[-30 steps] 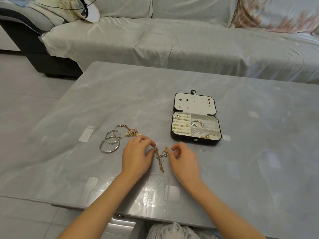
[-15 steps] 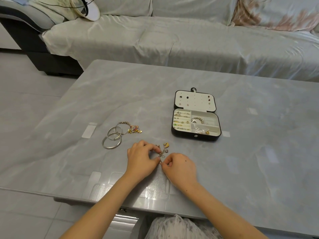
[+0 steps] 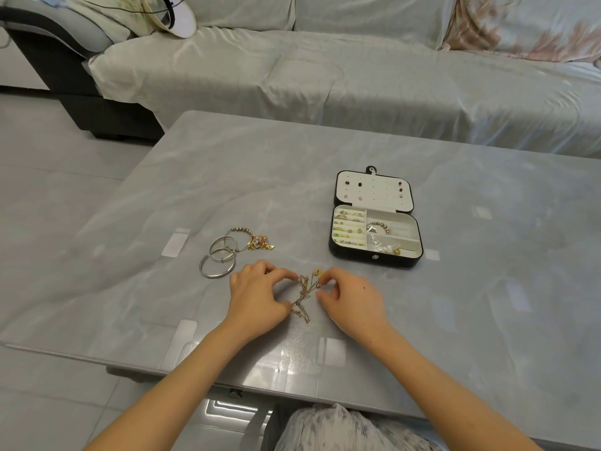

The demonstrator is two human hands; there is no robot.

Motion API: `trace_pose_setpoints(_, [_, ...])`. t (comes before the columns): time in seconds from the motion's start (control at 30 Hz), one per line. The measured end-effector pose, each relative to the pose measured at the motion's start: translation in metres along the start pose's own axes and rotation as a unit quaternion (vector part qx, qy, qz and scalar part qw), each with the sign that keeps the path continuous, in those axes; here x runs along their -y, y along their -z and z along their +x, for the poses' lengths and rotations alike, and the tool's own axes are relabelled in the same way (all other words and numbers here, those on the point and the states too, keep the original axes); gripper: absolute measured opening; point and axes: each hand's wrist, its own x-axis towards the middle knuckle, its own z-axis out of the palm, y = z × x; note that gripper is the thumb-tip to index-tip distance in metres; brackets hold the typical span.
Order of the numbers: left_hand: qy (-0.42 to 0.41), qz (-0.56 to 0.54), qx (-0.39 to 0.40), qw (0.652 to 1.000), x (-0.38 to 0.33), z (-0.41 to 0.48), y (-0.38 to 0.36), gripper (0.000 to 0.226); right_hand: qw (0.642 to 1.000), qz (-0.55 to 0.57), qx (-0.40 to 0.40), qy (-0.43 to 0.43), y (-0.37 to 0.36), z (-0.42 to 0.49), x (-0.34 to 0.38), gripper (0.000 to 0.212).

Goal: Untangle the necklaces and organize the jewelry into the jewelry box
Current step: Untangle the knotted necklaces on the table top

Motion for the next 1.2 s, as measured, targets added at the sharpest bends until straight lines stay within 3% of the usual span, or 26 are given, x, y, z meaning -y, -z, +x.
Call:
trace_pose_setpoints(0.17, [-0.079,0.056,-0.022,0.995,0.005,0.002,-0.001,0.036,0.998,-0.029,-0.014,0.062,-0.003,0.014,-0.006,0.018])
trace_pose_setpoints(0.47, [-0.05,0.093,-0.046,0.993,0.018,0.009,0.002,0.042,0.997,-0.014,-0.015,0.072,0.002,0.013,-0.016,0.017])
trace_pose_setpoints(0.57, [-0.041,0.07,-0.069,0.994,0.017,0.017,0.006,0.045,0.997,0.045,-0.041,0.047,0.02,0.01,-0.027,0.014])
trace_pose_setpoints(0.77, [-0.078,0.037,-0.116,0.99,-0.019,0.059,0.02,0.036,0.981,0.082,-0.167,-0.055,0.078,0.027,-0.082,0.008])
trace_pose_setpoints(0.97, [-0.119,0.023,-0.116,0.986,-0.075,0.112,0.004,0.016,0.995,-0.03,-0.09,-0.04,0.094,0.076,-0.092,0.018])
trace_pose_setpoints(1.2, [-0.083,0.01,-0.104,0.991,-0.097,0.14,-0.009,0.011,0.992,-0.12,-0.005,-0.029,0.091,0.121,-0.078,0.025])
